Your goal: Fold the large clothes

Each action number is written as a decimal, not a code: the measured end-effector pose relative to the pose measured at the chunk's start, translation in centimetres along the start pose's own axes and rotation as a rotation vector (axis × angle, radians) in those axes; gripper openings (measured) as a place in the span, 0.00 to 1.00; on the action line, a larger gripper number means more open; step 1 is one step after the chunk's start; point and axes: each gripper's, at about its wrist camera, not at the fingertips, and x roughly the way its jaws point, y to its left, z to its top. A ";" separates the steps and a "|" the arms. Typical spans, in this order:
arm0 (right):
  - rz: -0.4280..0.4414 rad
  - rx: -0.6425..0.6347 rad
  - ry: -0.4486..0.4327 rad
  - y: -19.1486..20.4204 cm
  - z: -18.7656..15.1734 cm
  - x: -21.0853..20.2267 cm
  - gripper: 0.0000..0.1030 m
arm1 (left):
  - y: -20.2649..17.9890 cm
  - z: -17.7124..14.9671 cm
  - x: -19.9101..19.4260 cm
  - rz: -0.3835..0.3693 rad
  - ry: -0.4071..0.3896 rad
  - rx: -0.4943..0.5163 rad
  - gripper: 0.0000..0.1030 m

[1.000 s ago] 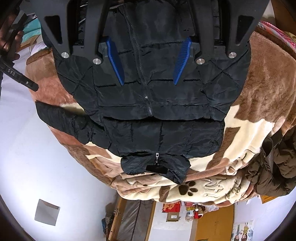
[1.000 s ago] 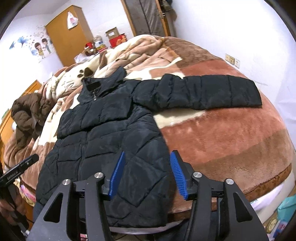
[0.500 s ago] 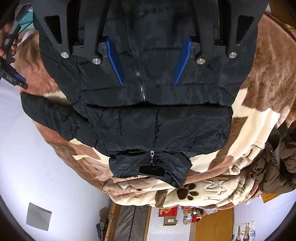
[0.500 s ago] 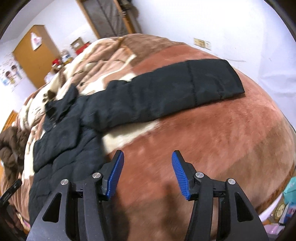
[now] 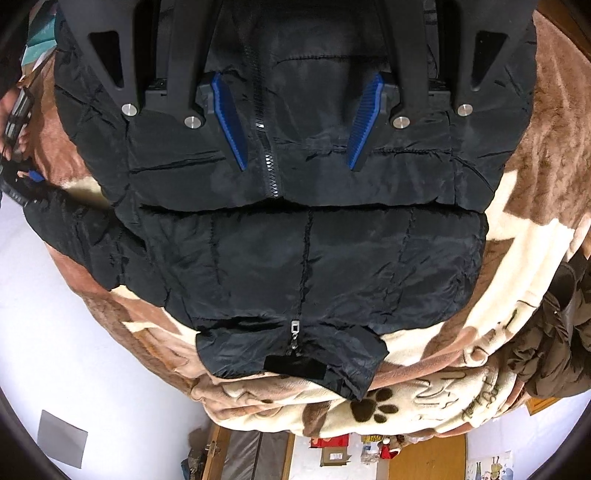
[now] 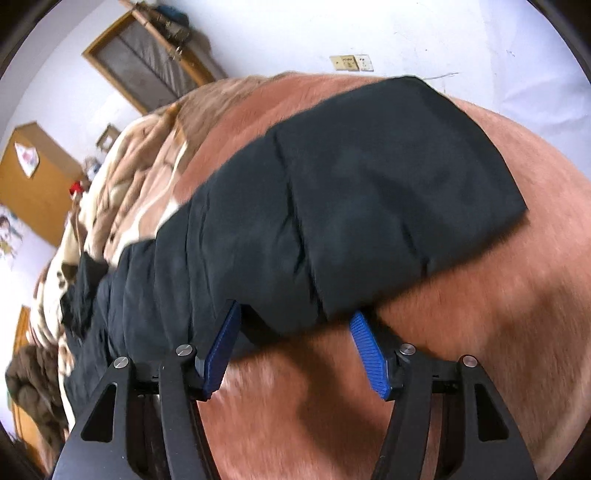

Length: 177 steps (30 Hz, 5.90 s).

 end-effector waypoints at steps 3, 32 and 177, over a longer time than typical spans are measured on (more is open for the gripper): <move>-0.018 0.029 -0.007 -0.2 0.9 0.5 0.60 | 0.3 0.1 0.5 0.007 0.008 -0.012 0.56; 0.339 -0.574 -0.045 30.2 -7.0 -9.4 0.13 | 8.9 -2.6 -3.8 -0.005 -0.055 -0.217 0.56; 0.281 -0.756 0.104 34.9 -13.5 -5.5 0.41 | 8.1 6.3 -7.3 -0.053 -0.166 -0.035 0.67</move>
